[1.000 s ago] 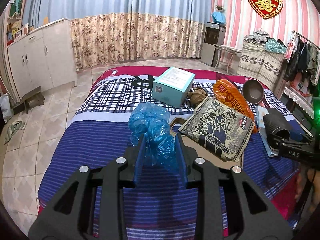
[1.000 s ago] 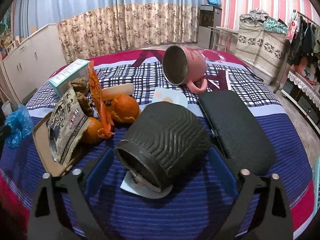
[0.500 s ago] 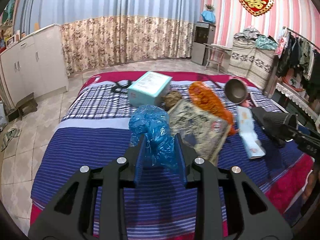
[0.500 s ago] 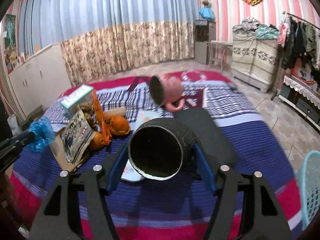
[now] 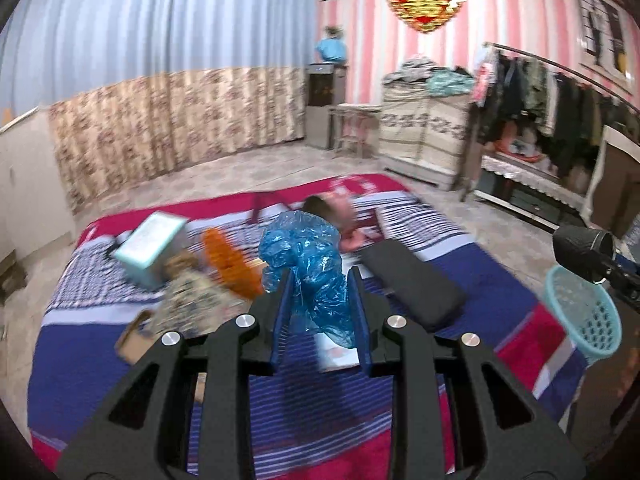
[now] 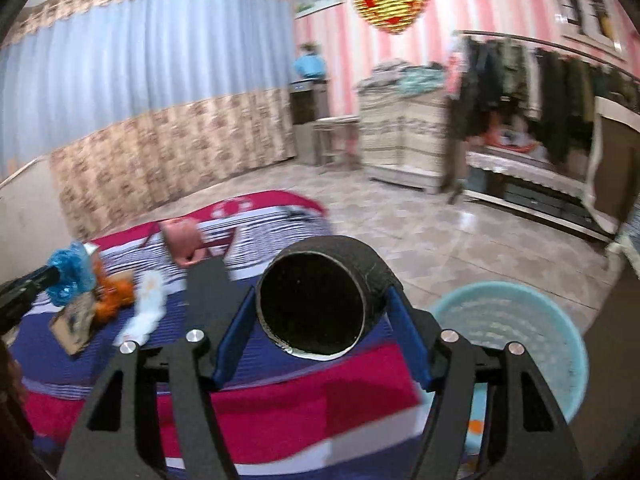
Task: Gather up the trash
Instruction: 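Carry bag and cylinder over the blue wastebasket and open both grippers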
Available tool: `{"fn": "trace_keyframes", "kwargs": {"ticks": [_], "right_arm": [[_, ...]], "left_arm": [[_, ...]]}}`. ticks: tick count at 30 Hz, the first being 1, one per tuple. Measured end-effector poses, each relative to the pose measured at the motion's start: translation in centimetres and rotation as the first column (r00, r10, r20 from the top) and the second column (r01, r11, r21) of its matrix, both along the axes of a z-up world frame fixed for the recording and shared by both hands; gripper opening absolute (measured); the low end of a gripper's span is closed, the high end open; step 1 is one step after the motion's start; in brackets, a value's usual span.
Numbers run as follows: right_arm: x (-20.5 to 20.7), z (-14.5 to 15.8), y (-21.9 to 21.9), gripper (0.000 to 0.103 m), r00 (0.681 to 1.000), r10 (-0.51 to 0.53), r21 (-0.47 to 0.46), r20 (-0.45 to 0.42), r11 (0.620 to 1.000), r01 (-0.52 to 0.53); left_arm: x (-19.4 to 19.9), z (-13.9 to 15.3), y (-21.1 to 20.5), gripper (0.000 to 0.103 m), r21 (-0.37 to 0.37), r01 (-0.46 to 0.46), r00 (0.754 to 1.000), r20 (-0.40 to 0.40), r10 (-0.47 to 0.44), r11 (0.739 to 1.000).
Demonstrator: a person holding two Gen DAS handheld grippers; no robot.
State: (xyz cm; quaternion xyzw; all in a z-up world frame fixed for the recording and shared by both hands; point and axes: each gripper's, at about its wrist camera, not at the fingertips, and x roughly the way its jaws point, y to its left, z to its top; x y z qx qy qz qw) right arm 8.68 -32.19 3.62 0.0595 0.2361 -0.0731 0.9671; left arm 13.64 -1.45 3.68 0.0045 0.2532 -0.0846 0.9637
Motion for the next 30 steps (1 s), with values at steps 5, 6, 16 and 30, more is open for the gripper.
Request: {"fn": "trace_keyframes", "kwargs": {"ticks": [5,6,16,30], "right_arm": [[-1.4,-0.1,-5.7,0.065,0.994,-0.113,0.005,0.015,0.994,0.112],[-1.8,-0.3,-6.9,0.065,0.991,-0.135,0.013,0.016,0.991,0.135],[-2.8,-2.1,-13.4,0.065,0.962,-0.272,0.048,-0.007,0.961,0.272],[-4.5,-3.1,-17.6,0.065,0.932,-0.361,0.046,-0.032,0.931,0.362]], "left_arm": [[0.3,0.9,-6.1,0.026,-0.016,0.107,0.994,0.013,-0.107,0.994],[0.4,0.9,-7.2,0.026,-0.017,0.128,0.992,0.01,-0.128,0.992],[2.0,-0.3,-18.1,0.026,-0.016,0.305,0.952,-0.03,-0.306,0.952],[1.6,-3.9,-28.9,0.026,0.003,0.474,0.877,-0.099,-0.471,0.881]]}}
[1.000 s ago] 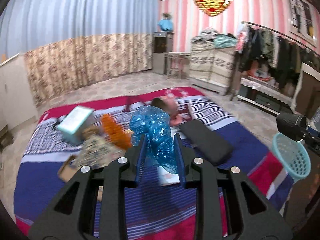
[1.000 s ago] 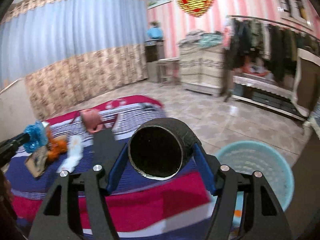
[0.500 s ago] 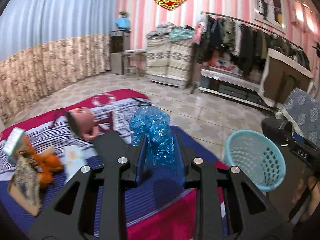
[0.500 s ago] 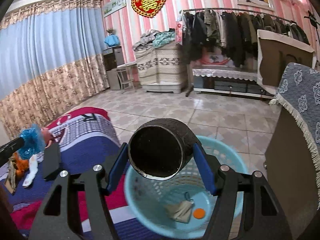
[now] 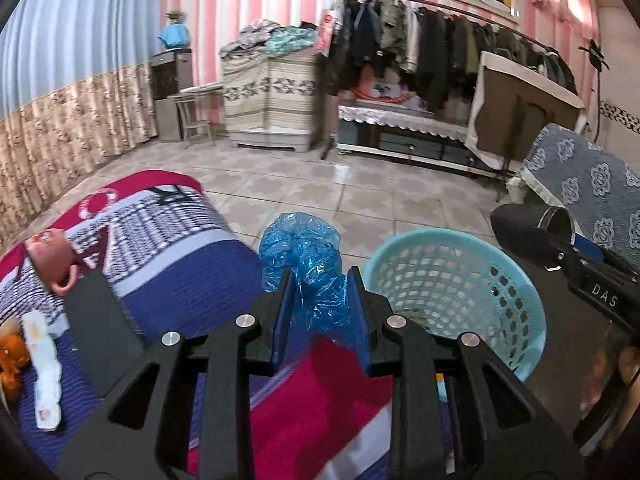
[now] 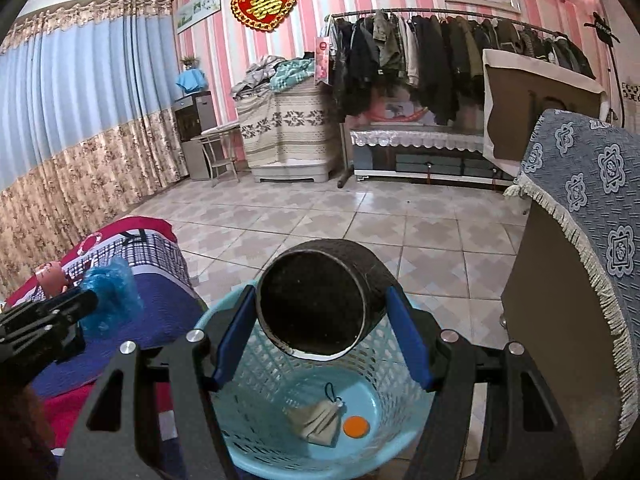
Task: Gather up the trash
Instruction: 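Carry bag and cylinder over the blue wastebasket and open both grippers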
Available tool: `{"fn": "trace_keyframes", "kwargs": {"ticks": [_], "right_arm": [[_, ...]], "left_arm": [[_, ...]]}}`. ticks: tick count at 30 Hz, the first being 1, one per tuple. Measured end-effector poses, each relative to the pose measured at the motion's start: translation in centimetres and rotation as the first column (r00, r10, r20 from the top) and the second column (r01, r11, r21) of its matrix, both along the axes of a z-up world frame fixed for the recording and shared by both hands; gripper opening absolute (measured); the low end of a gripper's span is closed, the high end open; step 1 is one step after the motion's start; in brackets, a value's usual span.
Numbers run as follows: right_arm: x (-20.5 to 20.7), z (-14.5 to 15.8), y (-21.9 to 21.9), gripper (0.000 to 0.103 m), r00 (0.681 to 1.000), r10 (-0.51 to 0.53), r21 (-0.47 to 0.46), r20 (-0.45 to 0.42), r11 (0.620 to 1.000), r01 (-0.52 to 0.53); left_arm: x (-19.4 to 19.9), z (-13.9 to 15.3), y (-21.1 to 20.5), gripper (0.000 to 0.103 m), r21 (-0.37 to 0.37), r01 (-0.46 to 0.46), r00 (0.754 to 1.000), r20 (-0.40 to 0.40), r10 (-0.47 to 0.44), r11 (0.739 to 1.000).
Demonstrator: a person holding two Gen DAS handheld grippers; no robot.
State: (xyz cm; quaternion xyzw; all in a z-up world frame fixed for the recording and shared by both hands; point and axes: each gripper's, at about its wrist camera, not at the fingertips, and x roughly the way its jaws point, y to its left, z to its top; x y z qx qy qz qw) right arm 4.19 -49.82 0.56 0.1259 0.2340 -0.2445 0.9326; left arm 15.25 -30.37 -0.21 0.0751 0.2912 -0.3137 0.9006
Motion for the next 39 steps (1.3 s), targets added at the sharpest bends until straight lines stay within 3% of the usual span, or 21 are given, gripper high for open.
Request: {"fn": "trace_keyframes", "kwargs": {"ticks": [15,23,28,39], "right_arm": [[-1.5,-1.4,-3.0,0.065,0.997,-0.071,0.066,-0.006,0.995,0.072],[-1.9,-1.6,-3.5,0.065,0.996,-0.086,0.078,-0.005,0.993,0.086],[-1.9,-1.6,-3.5,0.065,0.996,-0.085,0.077,-0.004,0.993,0.085],[-1.1,-1.5,-2.7,0.065,0.998,-0.068,0.059,-0.008,0.996,0.069]], "left_arm": [[-0.7,-2.3,-7.3,0.026,0.064,0.138,0.99,-0.031,-0.137,0.988],[-0.7,-1.9,-10.0,0.028,0.059,0.179,0.984,-0.012,-0.179,0.982],[0.4,-1.7,-9.3,0.07,0.053,0.125,0.992,0.004,-0.126,0.991],[1.9,-0.3,-4.1,0.085,0.03,-0.019,0.998,0.052,0.018,0.999]]}}
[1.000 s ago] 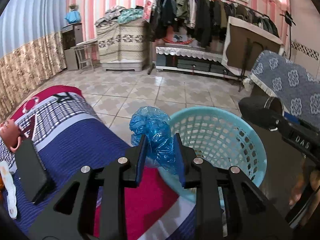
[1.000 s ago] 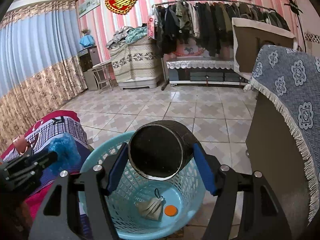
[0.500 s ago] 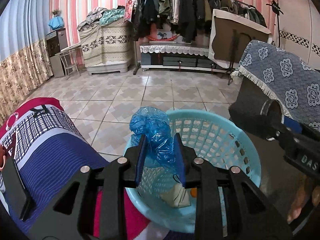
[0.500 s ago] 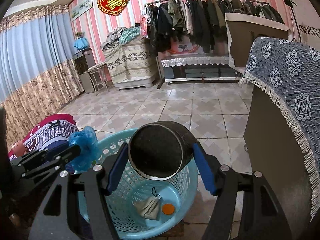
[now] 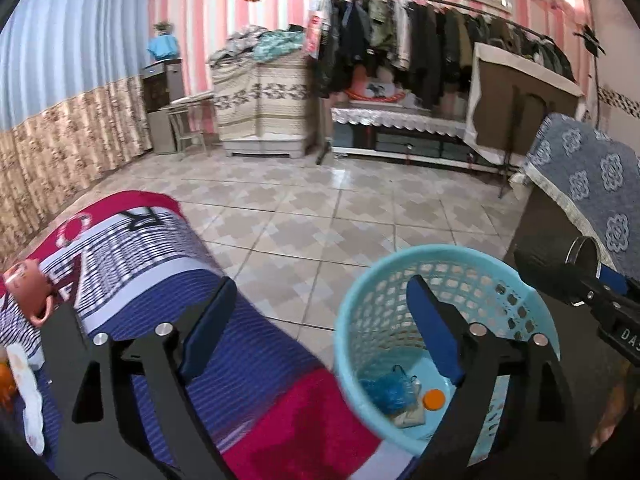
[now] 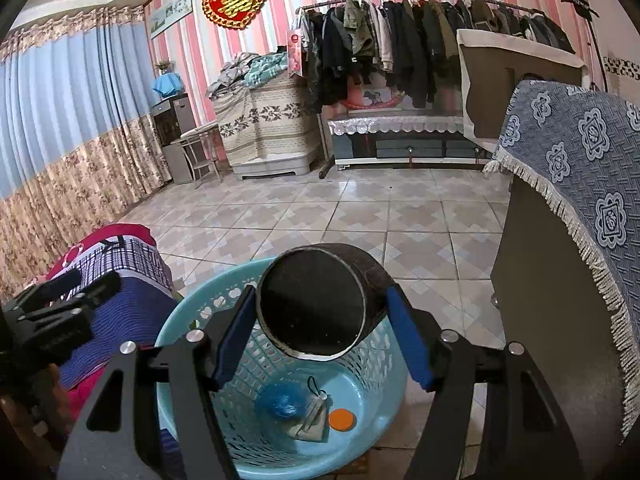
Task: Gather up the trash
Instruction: 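Carry bag and cylinder over the blue wastebasket and open both grippers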
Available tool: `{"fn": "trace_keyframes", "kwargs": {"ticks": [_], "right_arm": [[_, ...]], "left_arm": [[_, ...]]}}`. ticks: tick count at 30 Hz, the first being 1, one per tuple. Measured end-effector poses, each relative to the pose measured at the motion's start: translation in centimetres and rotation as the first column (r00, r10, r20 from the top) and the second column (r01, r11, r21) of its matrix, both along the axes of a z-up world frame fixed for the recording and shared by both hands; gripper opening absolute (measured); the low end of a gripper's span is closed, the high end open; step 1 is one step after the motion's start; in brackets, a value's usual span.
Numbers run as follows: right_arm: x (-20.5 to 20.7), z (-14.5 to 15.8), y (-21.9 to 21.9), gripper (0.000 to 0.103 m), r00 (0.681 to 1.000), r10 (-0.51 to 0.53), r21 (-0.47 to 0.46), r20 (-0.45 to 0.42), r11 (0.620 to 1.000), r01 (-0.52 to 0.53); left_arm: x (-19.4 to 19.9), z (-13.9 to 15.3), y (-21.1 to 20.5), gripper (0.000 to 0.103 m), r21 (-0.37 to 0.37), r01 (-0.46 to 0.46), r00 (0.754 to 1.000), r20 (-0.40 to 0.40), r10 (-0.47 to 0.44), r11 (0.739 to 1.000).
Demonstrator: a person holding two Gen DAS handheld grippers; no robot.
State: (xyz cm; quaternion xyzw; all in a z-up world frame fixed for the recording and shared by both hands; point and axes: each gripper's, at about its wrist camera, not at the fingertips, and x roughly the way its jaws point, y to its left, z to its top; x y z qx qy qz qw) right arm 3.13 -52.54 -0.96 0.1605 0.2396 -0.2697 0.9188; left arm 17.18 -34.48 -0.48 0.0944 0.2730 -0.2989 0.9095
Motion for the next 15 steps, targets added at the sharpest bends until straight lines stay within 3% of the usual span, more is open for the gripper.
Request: {"fn": "trace_keyframes", "kwargs": {"ticks": [15], "right_arm": [[6.3,-1.8,4.4,0.065,0.997,0.053,-0.015,-0.056,0.998,-0.054]], "left_arm": [[0.6,-0.3,10.8,0.088,-0.003,-0.192,0.981,0.009,0.192,0.981]]}}
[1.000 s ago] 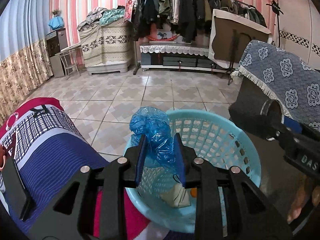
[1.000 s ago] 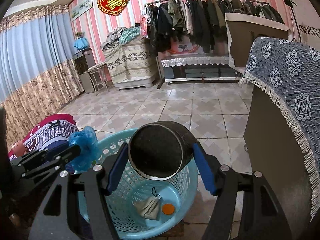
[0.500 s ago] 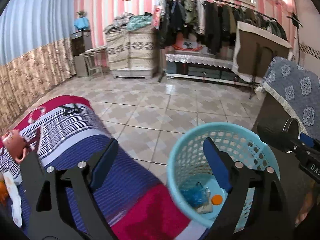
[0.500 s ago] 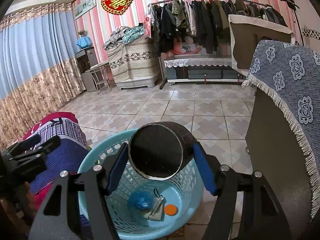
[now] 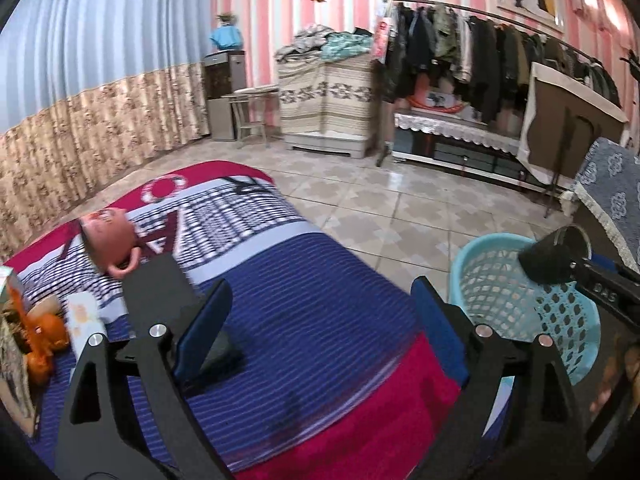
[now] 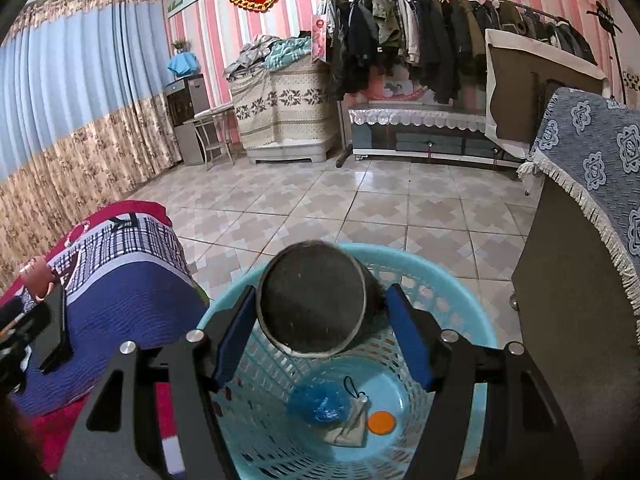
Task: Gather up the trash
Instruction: 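Carry bag and cylinder over the blue wastebasket and open both grippers, then move both tools back toward the bed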
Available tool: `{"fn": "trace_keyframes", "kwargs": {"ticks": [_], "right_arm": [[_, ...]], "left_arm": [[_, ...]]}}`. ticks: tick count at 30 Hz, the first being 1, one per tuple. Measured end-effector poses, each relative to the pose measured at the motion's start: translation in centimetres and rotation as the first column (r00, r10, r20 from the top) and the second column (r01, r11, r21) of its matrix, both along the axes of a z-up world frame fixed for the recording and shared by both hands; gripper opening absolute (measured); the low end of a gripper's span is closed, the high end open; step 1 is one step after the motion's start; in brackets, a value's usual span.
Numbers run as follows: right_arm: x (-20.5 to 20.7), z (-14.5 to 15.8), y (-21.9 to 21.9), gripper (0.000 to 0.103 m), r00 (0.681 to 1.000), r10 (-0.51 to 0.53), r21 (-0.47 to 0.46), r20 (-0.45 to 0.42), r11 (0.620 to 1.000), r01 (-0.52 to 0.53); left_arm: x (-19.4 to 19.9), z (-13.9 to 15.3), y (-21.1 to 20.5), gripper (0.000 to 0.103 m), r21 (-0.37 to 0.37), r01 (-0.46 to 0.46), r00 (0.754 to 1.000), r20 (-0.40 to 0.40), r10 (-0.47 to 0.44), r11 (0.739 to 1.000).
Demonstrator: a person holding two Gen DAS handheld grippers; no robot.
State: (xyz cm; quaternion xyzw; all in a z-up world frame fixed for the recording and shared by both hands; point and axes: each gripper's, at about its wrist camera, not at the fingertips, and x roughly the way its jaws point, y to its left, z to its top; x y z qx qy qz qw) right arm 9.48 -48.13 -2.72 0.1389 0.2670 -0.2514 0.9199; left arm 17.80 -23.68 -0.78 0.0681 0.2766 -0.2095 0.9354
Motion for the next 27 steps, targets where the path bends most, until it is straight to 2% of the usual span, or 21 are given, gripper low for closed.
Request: {"fn": "trace_keyframes", "kwargs": {"ticks": [6,16,21,23,27], "right_arm": [[1.4,-0.7,0.7,0.066,0.999,0.014,-0.009,-0.039,1.0,-0.015],[1.0,0.8,1.9,0.088,0.999,0.046,-0.009,0.006,0.999,-0.046],[1.1,2.1,4.1,0.09,0.995,0.099,-0.041,0.026,0.994,-0.098],[0.9,2.8,5.3,0.095,0.991,0.126,-0.055,0.047,0.991,-0.123],[1.2,3.6,8.0,0.095,0.984,0.174,-0.106,0.042,0.98,-0.169]], "left_arm": [[0.0,0.7,2.9,0.09,-0.005,-0.059,0.998,0.025,0.059,0.998],[0.3,1.6,7.2,0.09,-0.041,-0.139,0.99,0.03,0.141,0.989],[-0.4,2.2,9.7,0.09,-0.044,-0.178,0.983,0.041,0.18,0.983],[-0.7,2.4,10.7,0.09,-0.044,-0.194,0.98,0.045,0.196,0.98],[-1.8,2.5,13.5,0.091,-0.029,-0.235,0.97,0.059,0.236,0.972]]}}
